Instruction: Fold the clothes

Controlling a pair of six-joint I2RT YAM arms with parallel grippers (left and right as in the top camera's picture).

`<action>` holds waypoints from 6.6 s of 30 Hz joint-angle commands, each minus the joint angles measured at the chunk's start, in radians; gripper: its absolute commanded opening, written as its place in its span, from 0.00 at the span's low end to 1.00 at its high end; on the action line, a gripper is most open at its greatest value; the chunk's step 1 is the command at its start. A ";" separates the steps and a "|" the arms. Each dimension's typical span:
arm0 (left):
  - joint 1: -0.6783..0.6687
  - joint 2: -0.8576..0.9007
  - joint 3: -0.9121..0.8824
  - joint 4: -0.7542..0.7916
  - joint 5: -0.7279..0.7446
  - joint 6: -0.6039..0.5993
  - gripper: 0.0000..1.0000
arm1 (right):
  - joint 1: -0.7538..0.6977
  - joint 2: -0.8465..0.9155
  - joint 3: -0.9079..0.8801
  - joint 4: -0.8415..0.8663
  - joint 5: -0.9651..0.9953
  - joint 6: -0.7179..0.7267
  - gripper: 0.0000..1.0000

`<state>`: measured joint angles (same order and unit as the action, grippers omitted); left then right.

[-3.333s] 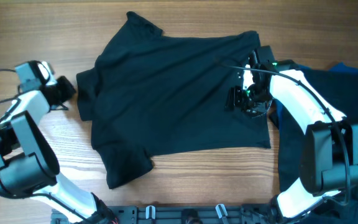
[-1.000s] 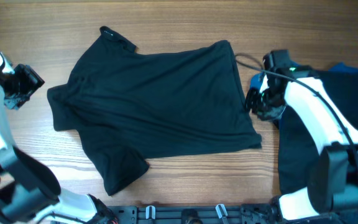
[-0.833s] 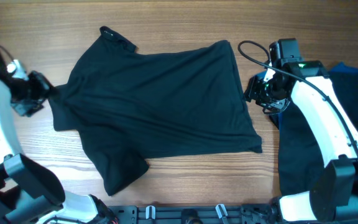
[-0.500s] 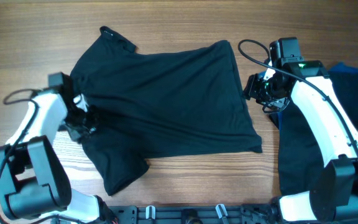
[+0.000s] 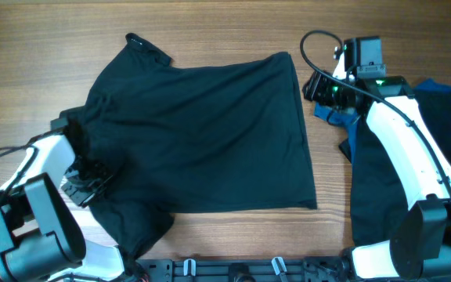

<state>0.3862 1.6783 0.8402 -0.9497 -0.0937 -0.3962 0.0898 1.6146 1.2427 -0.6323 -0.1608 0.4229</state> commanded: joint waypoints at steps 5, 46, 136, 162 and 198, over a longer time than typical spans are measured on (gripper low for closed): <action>0.101 0.019 -0.021 -0.013 -0.056 -0.016 0.31 | 0.002 0.173 0.008 0.237 -0.024 -0.013 0.52; -0.195 -0.077 0.420 0.096 0.180 0.290 0.25 | -0.138 0.352 0.149 0.451 -0.378 -0.067 0.47; -0.306 -0.016 -0.153 -0.105 0.236 -0.237 0.04 | -0.162 0.018 -0.211 -0.367 -0.147 -0.053 0.86; -0.306 -0.522 -0.113 -0.211 0.287 -0.219 0.27 | -0.139 0.018 -0.564 -0.191 -0.263 0.077 0.42; -0.327 0.043 -0.069 -0.153 0.314 -0.100 0.04 | -0.140 -0.040 -0.336 -0.356 -0.218 -0.061 0.15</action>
<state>0.0616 1.7138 0.7521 -1.0698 0.2523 -0.5285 -0.0532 1.5944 0.9226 -1.0065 -0.4232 0.3523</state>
